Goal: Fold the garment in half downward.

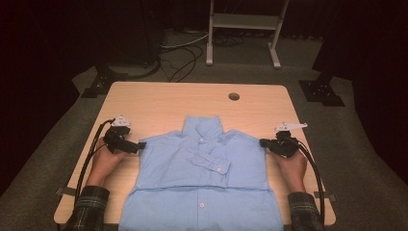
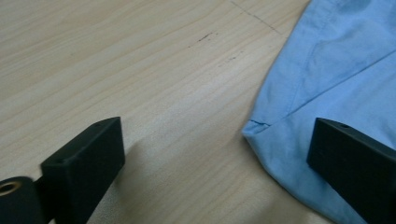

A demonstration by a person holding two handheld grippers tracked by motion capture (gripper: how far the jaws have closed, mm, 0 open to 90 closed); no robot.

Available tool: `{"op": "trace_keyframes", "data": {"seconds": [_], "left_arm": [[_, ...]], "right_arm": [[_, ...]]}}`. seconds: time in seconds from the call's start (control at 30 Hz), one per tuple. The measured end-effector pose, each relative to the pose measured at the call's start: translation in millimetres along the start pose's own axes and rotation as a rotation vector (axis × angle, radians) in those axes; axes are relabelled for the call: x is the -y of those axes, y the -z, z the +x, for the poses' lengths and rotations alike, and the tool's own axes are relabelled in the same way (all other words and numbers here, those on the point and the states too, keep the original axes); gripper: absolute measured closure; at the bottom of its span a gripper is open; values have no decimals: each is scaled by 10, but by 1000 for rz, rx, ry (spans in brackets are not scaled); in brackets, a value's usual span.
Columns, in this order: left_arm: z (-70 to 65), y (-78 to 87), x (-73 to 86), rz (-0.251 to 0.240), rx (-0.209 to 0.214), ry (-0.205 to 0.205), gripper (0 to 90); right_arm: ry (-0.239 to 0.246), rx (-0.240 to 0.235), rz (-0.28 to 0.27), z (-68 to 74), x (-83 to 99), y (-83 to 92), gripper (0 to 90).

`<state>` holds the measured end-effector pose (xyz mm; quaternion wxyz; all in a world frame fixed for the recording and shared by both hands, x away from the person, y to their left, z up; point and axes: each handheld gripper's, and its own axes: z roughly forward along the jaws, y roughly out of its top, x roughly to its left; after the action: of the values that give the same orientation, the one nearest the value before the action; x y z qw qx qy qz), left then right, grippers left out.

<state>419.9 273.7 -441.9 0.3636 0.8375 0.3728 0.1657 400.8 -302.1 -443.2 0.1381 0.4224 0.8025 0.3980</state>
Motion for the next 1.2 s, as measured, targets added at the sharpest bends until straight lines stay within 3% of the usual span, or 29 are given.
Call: {"op": "trace_keyframes", "data": {"seconds": [0.1, 0.3, 0.4, 0.53, 0.9, 1.03, 1.1, 1.2], "left_arm": [[-13, 30, 15, -28, 31, -24, 167], [-66, 79, 45, -65, 105, -77, 563], [-87, 82, 47, -67, 123, -71, 695], [-94, 73, 42, -66, 144, -33, 857], [-54, 46, 5, -58, 133, 59, 889], [-27, 49, -74, -75, 95, 64, 889], [-5, 40, -142, -70, 84, 55, 889], [49, 50, -254, -85, 66, 53, 889]], "right_arm": [[-6, -3, 0, -6, 1, 0, 885], [1, 6, 2, 7, -3, 0, 885], [4, 8, 2, 12, -4, -1, 886], [13, 15, 6, 21, -9, 0, 889], [38, 41, -1, 43, -61, 22, 892], [38, 45, -46, -6, -116, 48, 892], [20, 33, -19, -51, -172, 28, 893], [35, 45, -37, -84, -248, 6, 892]]}}
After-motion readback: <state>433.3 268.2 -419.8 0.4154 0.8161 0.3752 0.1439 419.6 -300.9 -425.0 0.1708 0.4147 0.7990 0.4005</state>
